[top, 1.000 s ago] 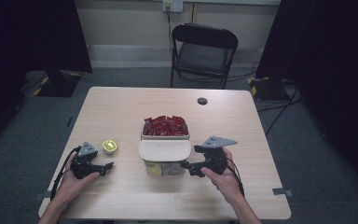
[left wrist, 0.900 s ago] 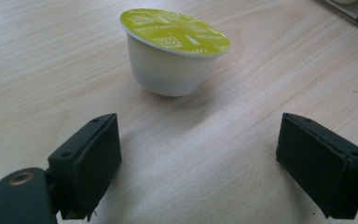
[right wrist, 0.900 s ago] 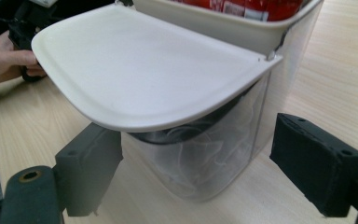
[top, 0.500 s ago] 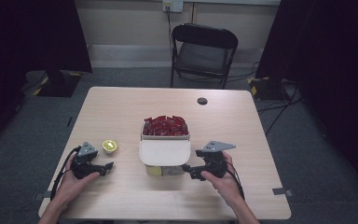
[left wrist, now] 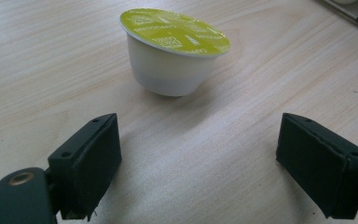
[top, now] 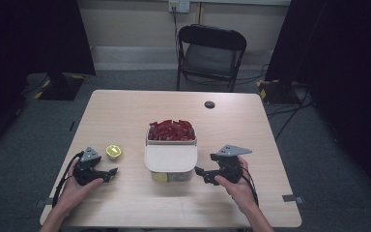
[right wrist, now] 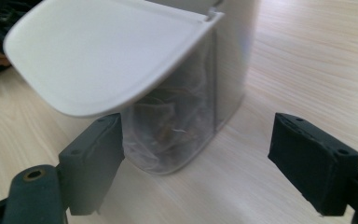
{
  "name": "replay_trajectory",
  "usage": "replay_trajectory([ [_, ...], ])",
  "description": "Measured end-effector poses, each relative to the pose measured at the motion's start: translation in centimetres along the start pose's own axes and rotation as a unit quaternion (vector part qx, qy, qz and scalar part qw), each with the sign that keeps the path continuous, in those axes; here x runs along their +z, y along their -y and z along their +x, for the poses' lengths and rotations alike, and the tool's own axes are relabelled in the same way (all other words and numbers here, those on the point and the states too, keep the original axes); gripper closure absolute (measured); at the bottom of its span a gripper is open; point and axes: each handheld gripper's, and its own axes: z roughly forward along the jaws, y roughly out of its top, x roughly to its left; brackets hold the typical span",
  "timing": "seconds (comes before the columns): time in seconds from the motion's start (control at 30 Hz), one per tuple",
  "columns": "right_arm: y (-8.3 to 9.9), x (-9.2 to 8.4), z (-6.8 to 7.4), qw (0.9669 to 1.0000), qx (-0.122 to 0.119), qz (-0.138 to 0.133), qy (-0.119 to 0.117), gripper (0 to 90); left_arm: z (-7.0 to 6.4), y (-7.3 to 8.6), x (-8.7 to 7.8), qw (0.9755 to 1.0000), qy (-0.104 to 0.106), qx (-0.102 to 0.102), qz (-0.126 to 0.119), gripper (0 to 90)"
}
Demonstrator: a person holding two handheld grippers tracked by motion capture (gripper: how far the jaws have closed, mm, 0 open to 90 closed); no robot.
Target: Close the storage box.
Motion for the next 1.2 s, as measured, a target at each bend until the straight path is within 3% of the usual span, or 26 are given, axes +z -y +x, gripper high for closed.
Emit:
replay_trajectory([
  [0.37, -0.8, -1.6, -3.1, 0.9985, 0.023, -0.021, 0.045, 15.7, 0.0, 0.0, 0.0, 1.0000, 0.000, 0.000, 0.000, 13.3],
  [0.63, -0.7, -1.6, -5.6, 0.9953, 0.052, -0.026, 0.078, 14.7, 0.0, 0.0, 0.0, 1.0000, 0.000, 0.000, 0.000, 13.3],
  [1.03, 1.4, -1.3, -9.1, 0.9878, 0.083, 0.003, 0.131, 15.4, 0.0, 0.0, 0.1, 1.0000, -0.001, -0.001, -0.002, 13.1],
  [1.2, 2.8, -0.8, -10.1, 0.9839, 0.093, 0.035, 0.148, 15.2, 0.0, 0.0, 0.1, 1.0000, -0.001, -0.001, -0.002, 13.1],
])
